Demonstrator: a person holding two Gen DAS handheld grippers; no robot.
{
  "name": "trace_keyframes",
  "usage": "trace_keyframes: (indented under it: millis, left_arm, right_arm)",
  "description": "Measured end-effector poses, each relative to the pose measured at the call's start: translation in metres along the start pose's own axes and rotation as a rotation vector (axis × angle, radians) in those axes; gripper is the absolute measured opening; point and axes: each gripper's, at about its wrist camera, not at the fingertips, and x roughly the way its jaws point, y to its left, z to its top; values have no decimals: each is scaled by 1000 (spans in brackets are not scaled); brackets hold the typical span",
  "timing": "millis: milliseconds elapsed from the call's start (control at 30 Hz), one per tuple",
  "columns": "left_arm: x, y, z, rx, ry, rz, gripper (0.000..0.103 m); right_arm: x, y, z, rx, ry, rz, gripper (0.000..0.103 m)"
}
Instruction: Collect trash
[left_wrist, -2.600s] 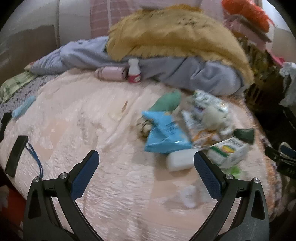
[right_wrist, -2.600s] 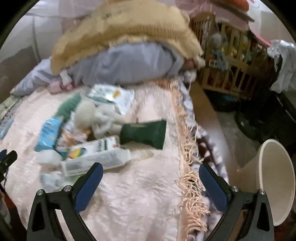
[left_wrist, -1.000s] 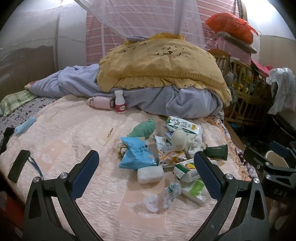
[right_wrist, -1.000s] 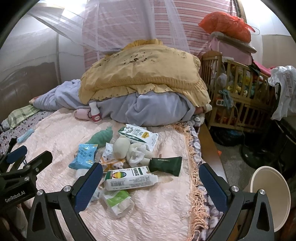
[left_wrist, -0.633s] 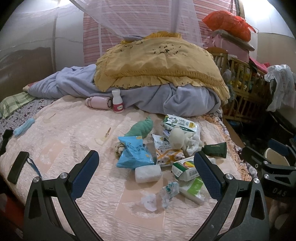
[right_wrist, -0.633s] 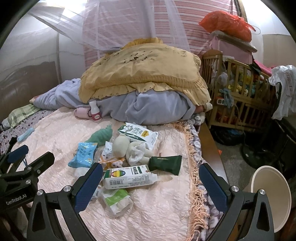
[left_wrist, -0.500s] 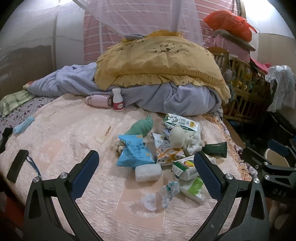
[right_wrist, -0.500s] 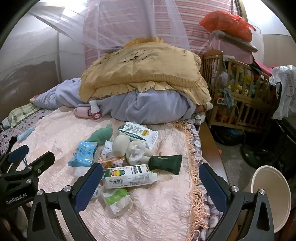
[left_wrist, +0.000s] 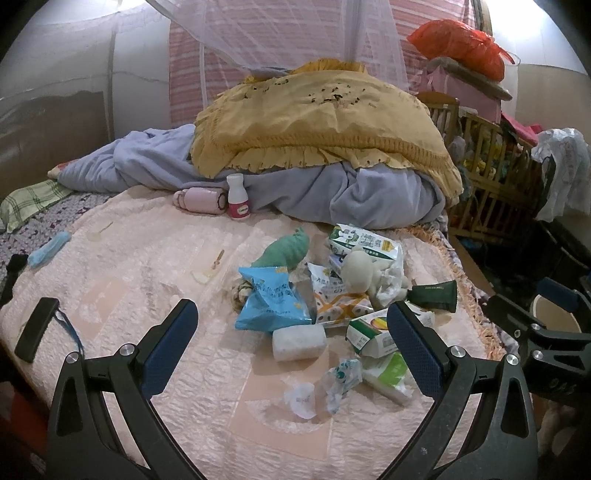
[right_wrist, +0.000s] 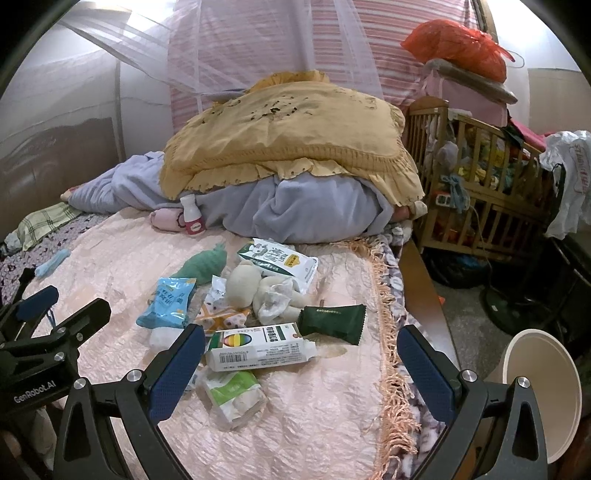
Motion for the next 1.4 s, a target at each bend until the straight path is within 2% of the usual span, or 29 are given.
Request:
trace_keyframes:
  millis: [800, 1233, 1400]
  left_arm:
    - [23, 15, -4, -31, 43, 20, 102]
    - [34, 37, -5, -15, 54, 38, 102]
    - [40, 54, -4, 19, 69, 37, 102]
  right_arm:
    - [9, 6, -5, -55, 32, 30, 103]
    - [22, -8, -10, -45, 76, 44, 103]
    - [28, -22, -13, -18, 96, 59, 95]
